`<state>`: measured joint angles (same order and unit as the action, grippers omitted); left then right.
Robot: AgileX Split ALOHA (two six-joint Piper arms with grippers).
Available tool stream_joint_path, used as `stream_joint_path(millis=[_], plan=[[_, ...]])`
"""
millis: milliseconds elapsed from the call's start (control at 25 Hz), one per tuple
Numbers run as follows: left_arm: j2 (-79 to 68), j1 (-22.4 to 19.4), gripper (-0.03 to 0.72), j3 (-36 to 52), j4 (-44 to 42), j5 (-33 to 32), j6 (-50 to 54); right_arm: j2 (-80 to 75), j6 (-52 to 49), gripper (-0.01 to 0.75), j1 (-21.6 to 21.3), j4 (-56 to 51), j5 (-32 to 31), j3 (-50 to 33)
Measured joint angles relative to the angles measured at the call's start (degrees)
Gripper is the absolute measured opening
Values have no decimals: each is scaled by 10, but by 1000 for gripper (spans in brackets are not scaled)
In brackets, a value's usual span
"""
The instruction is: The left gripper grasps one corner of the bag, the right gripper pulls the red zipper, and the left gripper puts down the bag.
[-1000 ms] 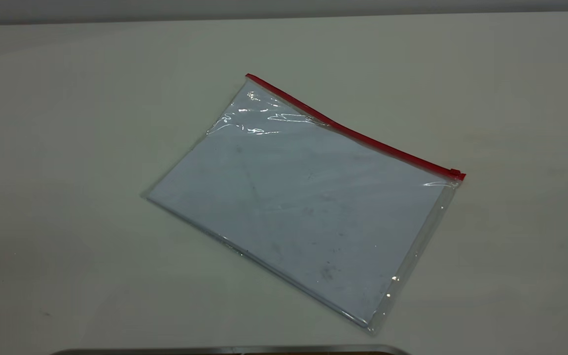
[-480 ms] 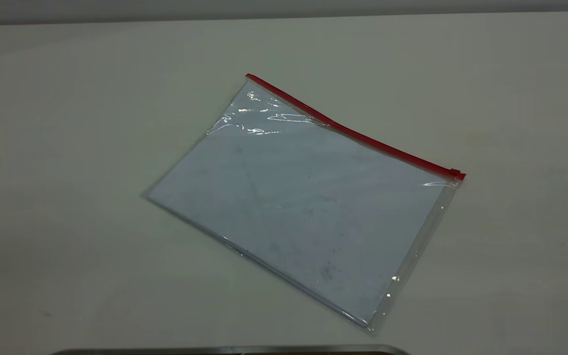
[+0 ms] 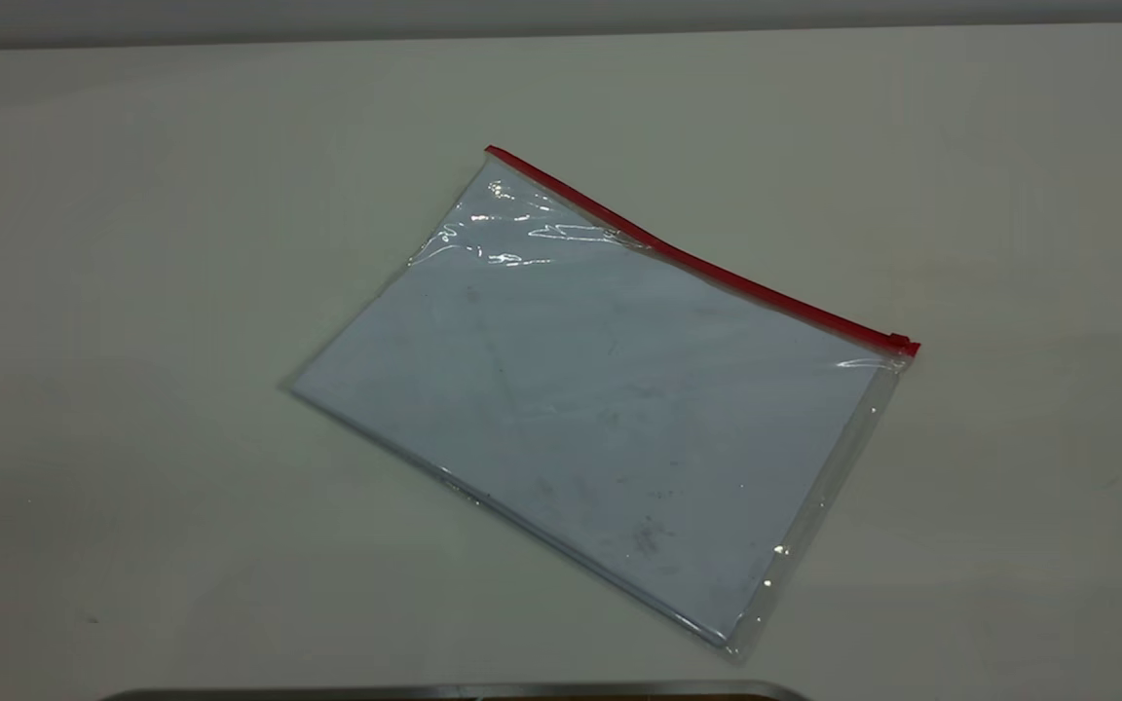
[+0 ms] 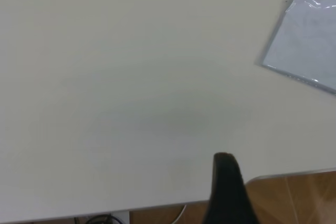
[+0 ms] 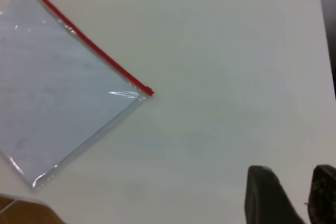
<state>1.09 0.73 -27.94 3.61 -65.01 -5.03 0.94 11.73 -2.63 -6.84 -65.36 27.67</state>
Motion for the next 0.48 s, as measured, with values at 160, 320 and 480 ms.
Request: stream_joint_path(millis=[160, 320, 480], plan=[[0, 0, 577, 0, 0, 0, 0, 0, -46, 240, 0, 32, 2, 0], [0, 0, 577, 0, 0, 0, 0, 0, -67, 240, 0, 46, 2, 0], [0, 0, 577, 0, 0, 0, 0, 0, -72, 240, 0, 46, 2, 0]])
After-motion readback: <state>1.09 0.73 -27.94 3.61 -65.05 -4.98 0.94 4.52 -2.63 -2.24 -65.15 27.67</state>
